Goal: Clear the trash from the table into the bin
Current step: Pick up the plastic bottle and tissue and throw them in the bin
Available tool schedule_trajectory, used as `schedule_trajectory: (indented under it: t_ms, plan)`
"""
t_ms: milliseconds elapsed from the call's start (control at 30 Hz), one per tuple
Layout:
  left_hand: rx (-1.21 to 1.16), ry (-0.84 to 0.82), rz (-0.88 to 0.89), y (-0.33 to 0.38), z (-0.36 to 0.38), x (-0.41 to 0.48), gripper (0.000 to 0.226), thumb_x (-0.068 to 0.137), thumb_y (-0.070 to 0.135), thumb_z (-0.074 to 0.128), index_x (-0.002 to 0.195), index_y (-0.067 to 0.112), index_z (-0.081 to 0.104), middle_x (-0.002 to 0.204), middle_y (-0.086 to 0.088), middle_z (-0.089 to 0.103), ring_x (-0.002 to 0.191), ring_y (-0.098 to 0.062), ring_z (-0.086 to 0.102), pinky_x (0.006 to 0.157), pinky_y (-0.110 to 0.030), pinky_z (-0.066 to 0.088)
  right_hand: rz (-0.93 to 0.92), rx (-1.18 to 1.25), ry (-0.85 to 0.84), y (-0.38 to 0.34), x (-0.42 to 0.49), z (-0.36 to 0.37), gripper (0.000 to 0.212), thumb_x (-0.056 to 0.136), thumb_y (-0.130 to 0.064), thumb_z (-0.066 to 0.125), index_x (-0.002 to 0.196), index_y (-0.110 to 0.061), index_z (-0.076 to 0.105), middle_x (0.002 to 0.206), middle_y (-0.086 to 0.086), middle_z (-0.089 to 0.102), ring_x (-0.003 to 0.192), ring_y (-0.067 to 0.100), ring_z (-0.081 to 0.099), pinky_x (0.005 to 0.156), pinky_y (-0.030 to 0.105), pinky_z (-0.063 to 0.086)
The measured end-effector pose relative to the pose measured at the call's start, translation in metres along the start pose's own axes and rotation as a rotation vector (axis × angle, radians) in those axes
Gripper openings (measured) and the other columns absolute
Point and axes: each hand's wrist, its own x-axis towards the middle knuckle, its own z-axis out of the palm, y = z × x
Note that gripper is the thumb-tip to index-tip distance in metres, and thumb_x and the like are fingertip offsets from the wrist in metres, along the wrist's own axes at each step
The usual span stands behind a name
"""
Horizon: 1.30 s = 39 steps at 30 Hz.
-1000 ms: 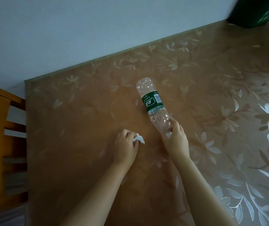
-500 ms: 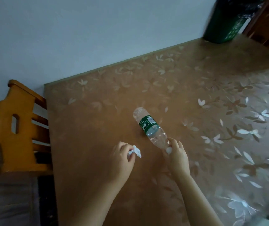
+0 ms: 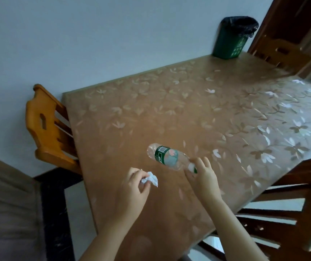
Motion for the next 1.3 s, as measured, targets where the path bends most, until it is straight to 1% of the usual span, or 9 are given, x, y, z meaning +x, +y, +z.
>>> schedule_trajectory:
  t_ms: [167, 233, 333, 433, 667, 767, 867, 1067, 1300]
  plan:
    - [-0.036, -0.037, 0.012, 0.013, -0.036, -0.052, 0.018, 0.076, 0.026, 0.053, 0.081, 0.012, 0.063, 0.089, 0.012, 0.052, 0.074, -0.005, 0.051, 0.065, -0.011, 0.039, -0.075, -0.071, 0.049, -0.027, -0.070, -0.022, 0.024, 0.076, -0.009, 0.068, 0.098, -0.005, 0.058, 0.093, 0.011, 0.053, 0.063, 0.028, 0.052, 0.055, 0.027, 0.037]
    - [-0.055, -0.060, 0.017, 0.016, -0.047, -0.074, 0.019, 0.076, 0.025, 0.055, 0.080, 0.009, 0.064, 0.088, 0.003, 0.058, 0.077, -0.006, 0.052, 0.072, -0.005, 0.035, -0.083, -0.091, 0.067, -0.035, -0.099, -0.031, 0.024, 0.076, -0.008, 0.069, 0.098, -0.005, 0.058, 0.093, 0.012, 0.054, 0.065, 0.027, 0.054, 0.055, 0.027, 0.041]
    - [-0.131, -0.099, -0.040, 0.025, -0.058, -0.100, 0.025, 0.075, 0.029, 0.051, 0.082, 0.009, 0.064, 0.089, -0.001, 0.059, 0.080, -0.005, 0.051, 0.069, -0.016, 0.041, -0.086, -0.113, 0.075, -0.043, -0.135, -0.047, 0.026, 0.076, -0.007, 0.070, 0.100, -0.004, 0.059, 0.093, 0.013, 0.055, 0.066, 0.027, 0.056, 0.056, 0.029, 0.047]
    - [-0.169, -0.118, -0.064, 0.038, -0.060, -0.120, 0.012, 0.073, 0.017, 0.059, 0.082, 0.009, 0.064, 0.090, -0.003, 0.060, 0.081, -0.005, 0.052, 0.069, -0.012, 0.040, -0.083, -0.137, 0.109, -0.047, -0.163, -0.071, 0.027, 0.076, -0.006, 0.070, 0.101, -0.004, 0.059, 0.093, 0.012, 0.055, 0.064, 0.026, 0.057, 0.055, 0.032, 0.053]
    - [-0.168, -0.168, 0.110, 0.092, -0.048, -0.127, 0.011, 0.073, 0.016, 0.061, 0.080, 0.008, 0.064, 0.088, -0.004, 0.061, 0.081, -0.007, 0.052, 0.066, -0.014, 0.039, -0.050, -0.215, 0.304, -0.035, -0.208, -0.127, 0.025, 0.071, -0.005, 0.074, 0.092, -0.002, 0.062, 0.089, 0.013, 0.060, 0.067, 0.024, 0.059, 0.055, 0.026, 0.052]
    - [-0.185, -0.205, 0.205, 0.128, -0.038, -0.129, 0.026, 0.077, 0.032, 0.053, 0.081, 0.010, 0.065, 0.088, -0.002, 0.062, 0.078, -0.008, 0.055, 0.064, -0.014, 0.041, -0.030, -0.237, 0.355, -0.019, -0.225, -0.153, 0.026, 0.069, -0.005, 0.076, 0.090, -0.002, 0.062, 0.087, 0.012, 0.060, 0.068, 0.023, 0.057, 0.055, 0.022, 0.046]
    - [-0.169, -0.219, 0.326, 0.175, -0.020, -0.130, 0.020, 0.076, 0.025, 0.059, 0.082, 0.007, 0.066, 0.088, -0.005, 0.064, 0.076, -0.013, 0.059, 0.063, -0.003, 0.039, 0.030, -0.209, 0.418, 0.002, -0.244, -0.184, 0.026, 0.071, -0.005, 0.074, 0.093, -0.004, 0.060, 0.090, 0.012, 0.059, 0.066, 0.022, 0.056, 0.052, 0.029, 0.052]
    - [-0.267, -0.268, 0.495, 0.287, 0.047, -0.150, 0.027, 0.080, 0.032, 0.058, 0.089, 0.008, 0.064, 0.091, 0.000, 0.059, 0.080, -0.008, 0.053, 0.065, -0.006, 0.040, 0.119, -0.183, 0.649, 0.070, -0.290, -0.270, 0.028, 0.072, -0.006, 0.074, 0.096, -0.005, 0.059, 0.089, 0.009, 0.057, 0.069, 0.007, 0.044, 0.061, 0.002, 0.035]
    - [-0.377, -0.432, 0.625, 0.411, 0.155, -0.211, 0.023, 0.082, 0.029, 0.055, 0.090, 0.009, 0.064, 0.087, -0.003, 0.061, 0.079, -0.007, 0.052, 0.070, -0.010, 0.044, 0.281, -0.189, 0.857, 0.182, -0.370, -0.367, 0.024, 0.073, -0.012, 0.065, 0.095, -0.005, 0.059, 0.089, 0.010, 0.055, 0.068, 0.011, 0.045, 0.062, 0.011, 0.038]
